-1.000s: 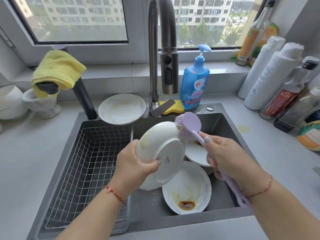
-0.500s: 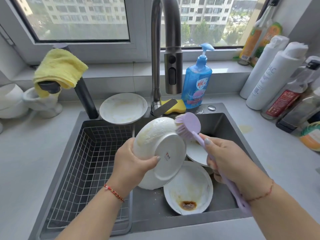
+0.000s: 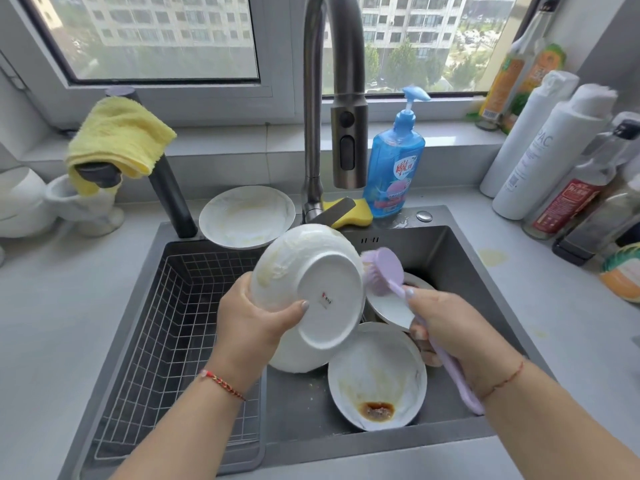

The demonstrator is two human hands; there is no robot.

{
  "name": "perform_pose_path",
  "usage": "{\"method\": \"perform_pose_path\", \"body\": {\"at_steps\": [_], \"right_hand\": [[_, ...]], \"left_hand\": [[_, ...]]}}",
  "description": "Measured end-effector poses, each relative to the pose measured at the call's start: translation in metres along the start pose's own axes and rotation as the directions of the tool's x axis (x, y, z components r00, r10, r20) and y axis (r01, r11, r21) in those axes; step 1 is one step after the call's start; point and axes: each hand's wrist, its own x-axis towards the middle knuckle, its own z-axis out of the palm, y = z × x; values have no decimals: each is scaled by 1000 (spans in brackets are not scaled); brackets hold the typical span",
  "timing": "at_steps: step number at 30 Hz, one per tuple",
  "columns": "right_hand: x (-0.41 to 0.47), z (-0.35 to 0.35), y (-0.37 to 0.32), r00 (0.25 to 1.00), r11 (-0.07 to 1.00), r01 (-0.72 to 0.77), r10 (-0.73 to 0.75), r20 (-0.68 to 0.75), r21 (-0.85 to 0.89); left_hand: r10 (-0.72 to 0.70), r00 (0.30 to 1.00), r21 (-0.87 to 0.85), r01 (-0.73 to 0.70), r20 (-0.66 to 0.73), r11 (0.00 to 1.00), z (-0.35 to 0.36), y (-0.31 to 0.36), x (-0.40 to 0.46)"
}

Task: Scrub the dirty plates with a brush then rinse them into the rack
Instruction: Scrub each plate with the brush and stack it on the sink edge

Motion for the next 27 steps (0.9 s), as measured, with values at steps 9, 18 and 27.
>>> {"method": "perform_pose_path", "body": {"at_steps": [9,18,27], "right_hand": [[11,33,33,998,986,58,-54,-25,158],[28,-5,6,958,902,260,-286,-26,-345],[31,-18,-33,915,620,386,-352,197,-683]], "left_hand": [[-30,1000,-386,27,-2,922,20,3,-1],[-121,972,-353,187,201,917,7,-2,1],[-103,921,-84,144,376,986,2,11,10]]}}
